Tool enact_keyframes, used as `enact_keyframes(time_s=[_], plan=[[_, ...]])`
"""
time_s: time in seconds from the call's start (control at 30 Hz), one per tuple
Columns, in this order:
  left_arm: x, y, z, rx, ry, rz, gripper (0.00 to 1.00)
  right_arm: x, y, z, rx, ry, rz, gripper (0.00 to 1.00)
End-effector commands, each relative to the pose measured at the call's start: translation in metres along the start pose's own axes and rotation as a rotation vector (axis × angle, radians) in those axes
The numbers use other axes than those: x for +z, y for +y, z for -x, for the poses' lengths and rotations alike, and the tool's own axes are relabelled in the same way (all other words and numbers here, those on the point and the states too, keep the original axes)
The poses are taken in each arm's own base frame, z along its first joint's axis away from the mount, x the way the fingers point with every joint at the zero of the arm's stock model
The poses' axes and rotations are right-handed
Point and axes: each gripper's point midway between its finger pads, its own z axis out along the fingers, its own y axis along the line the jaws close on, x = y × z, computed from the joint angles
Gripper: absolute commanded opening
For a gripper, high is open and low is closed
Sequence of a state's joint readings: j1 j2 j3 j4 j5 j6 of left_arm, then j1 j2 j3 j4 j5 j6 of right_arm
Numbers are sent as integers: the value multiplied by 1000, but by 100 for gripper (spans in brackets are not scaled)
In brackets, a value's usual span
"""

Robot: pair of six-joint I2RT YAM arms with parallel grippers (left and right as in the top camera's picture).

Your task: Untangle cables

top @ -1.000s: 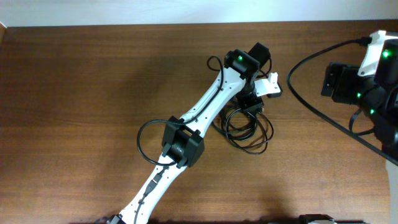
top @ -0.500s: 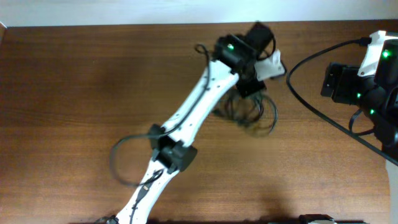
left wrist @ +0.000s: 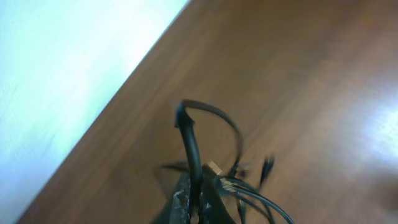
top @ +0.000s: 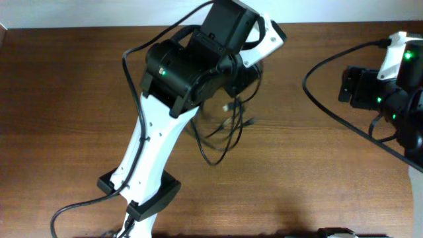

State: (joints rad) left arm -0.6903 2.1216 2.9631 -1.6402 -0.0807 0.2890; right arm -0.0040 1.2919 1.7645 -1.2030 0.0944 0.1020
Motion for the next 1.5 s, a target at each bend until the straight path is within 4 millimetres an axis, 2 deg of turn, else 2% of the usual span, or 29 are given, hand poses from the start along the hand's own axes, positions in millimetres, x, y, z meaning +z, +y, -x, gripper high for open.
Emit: enact_keyframes(time_s=[0.0,0.13,0.23,0.3,0.4,0.63,0.77,0.83,0.9,1.07,1.2,1.47], plan=[[-2,49,-12,-250,31,230,0,9,8,2,8,20,43,89],[-2,55,5,-321,-47,244,0,23,13,-2,6,60,62,89],[-3,58,13,-327,-82,250,0,25,19,-3,6,69,94,89],[-3,59,12,-328,-80,257,0,23,32,-4,-24,73,170,89],[-5,72,8,-344,-73,302,0,16,60,-11,-47,102,325,89],[-7,99,-5,-398,-59,350,0,17,105,-31,-294,144,435,89],[-13,109,-8,-414,-66,369,0,35,143,-46,-486,177,516,89],[-18,114,-9,-423,-77,379,0,48,172,-62,-640,201,611,89],[-23,117,-10,-428,-83,386,0,60,192,-76,-742,224,673,89],[-38,132,-16,-454,-96,424,0,109,232,-111,-849,320,733,88],[-53,141,-20,-471,-111,446,0,131,250,-139,-879,403,755,87],[-69,149,-26,-489,-126,468,0,130,271,-166,-908,467,819,87]])
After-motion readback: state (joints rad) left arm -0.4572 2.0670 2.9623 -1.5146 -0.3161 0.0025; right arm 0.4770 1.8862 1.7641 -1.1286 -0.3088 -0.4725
